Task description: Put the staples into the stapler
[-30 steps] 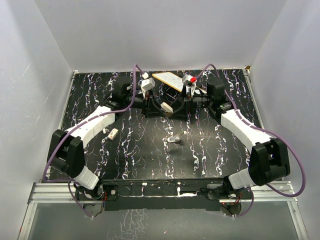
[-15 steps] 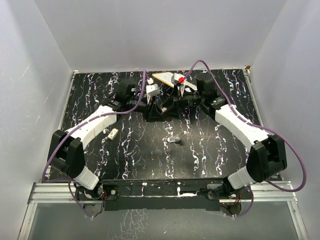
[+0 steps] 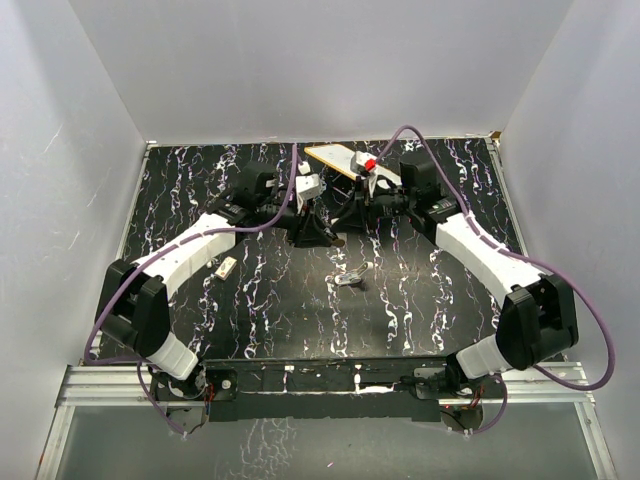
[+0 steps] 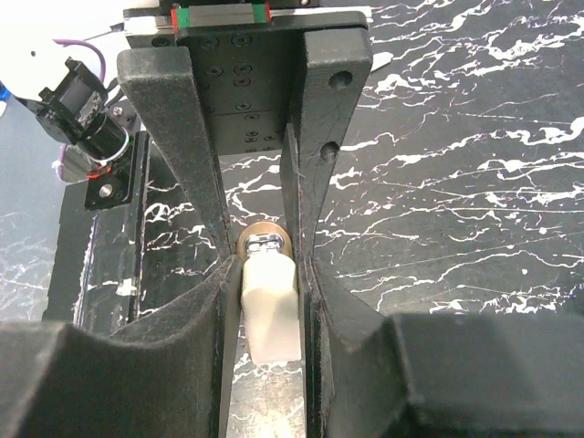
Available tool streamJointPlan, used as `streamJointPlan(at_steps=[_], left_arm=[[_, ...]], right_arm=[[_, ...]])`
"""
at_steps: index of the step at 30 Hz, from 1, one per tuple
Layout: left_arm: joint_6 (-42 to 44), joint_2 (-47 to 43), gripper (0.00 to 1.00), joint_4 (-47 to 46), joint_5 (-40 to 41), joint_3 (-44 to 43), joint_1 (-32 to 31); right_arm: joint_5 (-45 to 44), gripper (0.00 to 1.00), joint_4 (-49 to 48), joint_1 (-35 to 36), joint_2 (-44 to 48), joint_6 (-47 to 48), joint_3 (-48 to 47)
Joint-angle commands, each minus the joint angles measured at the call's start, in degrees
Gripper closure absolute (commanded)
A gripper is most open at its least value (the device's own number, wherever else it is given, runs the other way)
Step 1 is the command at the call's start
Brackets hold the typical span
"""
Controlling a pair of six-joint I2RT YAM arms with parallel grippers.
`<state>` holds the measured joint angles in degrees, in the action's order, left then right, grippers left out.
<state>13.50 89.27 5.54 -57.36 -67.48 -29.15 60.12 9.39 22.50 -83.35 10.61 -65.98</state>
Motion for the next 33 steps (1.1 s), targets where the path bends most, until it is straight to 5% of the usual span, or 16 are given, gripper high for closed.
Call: streamJointPlan(at_steps=[1, 14, 24, 33], left_arm=[[1.42, -4.14, 1.00, -0.20, -2.84, 0.25, 0.04], [-4.75, -5.72, 1.00, -6.67, -6.68, 2.67, 2.75], [-7.99, -5.36, 1.00, -10.52, -7.51, 4.61, 4.04], [-2.18, -4.97, 1.00, -7.09, -5.10, 6.51, 4.06]], right_arm=[[-0.84, 0.79, -1.83, -3.97, 3.17, 1.17, 2.50], [3.15, 0.78, -1.65, -10.62, 5.94, 2.60, 10.04], [6.08, 0.62, 2.73, -11.87, 2.72, 6.89, 11.82], [7.09, 0.56, 3.94, -11.90, 0.31, 7.32, 9.23]])
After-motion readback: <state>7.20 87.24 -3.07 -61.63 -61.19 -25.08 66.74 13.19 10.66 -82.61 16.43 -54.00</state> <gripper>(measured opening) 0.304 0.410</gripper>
